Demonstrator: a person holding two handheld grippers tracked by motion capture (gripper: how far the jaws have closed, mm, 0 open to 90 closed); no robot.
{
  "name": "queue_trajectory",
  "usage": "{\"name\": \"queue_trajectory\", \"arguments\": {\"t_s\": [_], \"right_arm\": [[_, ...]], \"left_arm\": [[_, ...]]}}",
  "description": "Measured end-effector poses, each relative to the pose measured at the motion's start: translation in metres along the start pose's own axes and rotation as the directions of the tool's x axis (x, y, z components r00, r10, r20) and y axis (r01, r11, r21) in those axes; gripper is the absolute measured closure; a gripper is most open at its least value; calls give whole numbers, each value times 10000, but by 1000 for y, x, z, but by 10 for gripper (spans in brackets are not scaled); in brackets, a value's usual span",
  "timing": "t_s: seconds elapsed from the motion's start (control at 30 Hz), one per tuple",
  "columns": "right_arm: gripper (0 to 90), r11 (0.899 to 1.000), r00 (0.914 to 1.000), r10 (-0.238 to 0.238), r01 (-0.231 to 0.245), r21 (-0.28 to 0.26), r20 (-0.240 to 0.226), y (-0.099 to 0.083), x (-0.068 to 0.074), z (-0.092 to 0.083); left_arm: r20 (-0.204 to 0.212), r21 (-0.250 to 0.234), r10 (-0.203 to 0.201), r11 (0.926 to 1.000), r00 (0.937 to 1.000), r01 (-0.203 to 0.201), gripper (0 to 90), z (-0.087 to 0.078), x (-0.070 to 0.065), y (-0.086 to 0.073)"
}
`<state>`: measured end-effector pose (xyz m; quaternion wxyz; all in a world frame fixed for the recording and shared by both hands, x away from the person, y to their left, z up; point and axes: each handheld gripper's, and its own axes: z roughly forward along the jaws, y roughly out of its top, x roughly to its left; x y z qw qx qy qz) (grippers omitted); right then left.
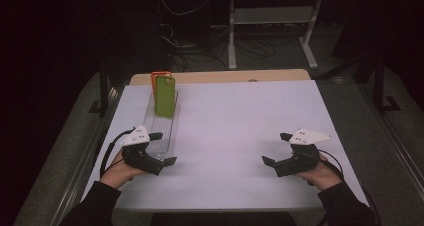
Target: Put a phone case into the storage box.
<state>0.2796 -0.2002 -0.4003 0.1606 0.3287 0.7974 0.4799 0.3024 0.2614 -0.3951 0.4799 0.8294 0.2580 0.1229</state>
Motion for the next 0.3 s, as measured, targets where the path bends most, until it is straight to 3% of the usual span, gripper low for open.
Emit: {"name": "queue_trajectory", "arguments": {"t_s": [0.07,0.3], "right_arm": [[0,10000,10000,61,-61,-26,-15,1,1,0],[0,9999,9999,108,-108,11,-95,0,1,0]], "left_arm": [[63,32,-162,9999,9998,162,0,0,-1,-1],[37,69,-142,9999,9999,142,0,1,0,-1]]}}
